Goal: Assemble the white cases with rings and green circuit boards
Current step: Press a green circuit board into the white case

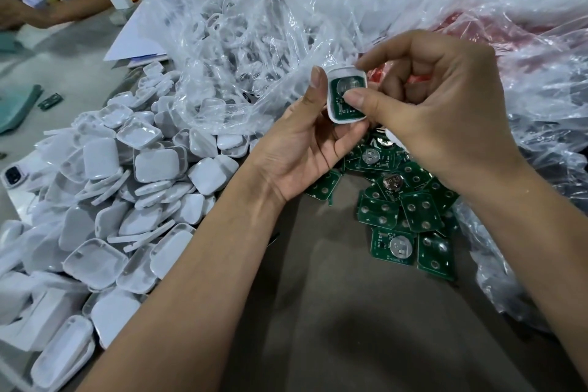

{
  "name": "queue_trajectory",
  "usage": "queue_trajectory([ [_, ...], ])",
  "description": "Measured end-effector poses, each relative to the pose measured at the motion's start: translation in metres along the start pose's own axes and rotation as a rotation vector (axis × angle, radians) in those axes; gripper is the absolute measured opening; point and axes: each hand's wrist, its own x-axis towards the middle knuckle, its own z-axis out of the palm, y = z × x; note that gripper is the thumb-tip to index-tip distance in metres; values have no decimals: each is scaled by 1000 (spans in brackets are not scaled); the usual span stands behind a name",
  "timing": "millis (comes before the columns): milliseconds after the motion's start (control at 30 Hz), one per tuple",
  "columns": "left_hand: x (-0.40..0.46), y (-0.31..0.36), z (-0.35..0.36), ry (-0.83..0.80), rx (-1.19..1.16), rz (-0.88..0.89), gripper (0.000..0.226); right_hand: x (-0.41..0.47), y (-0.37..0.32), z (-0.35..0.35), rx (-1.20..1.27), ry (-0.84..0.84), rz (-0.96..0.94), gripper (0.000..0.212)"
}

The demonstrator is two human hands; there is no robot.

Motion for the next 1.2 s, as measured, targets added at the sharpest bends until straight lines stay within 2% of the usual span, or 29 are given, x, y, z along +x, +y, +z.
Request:
queue_trajectory([
  [133,-1,1,1,-85,-66,23,45,2,2,-1,29,64,11,31],
  [300,-1,3,2,-150,-157,53,54,-2,-2,0,-12,70,-46,17],
  [467,-1,2,1,-189,-166,83,45,-3,-4,4,-97,82,-90,14],
  [633,-1,-1,-2,-180,-121,159,43,-3,-2,7,-121,81,-114,17],
  [767,0,-2,-4,-177,-105,163,43,-3,-2,6,-137,76,-125,18],
  [1033,1,-1,-6,-125,-23,172,44,0,-2,7,-353,-27,-204,17],
  [1200,2,-2,-4,-107,-37,184,49,0,0,8,-351,-42,-239,17],
])
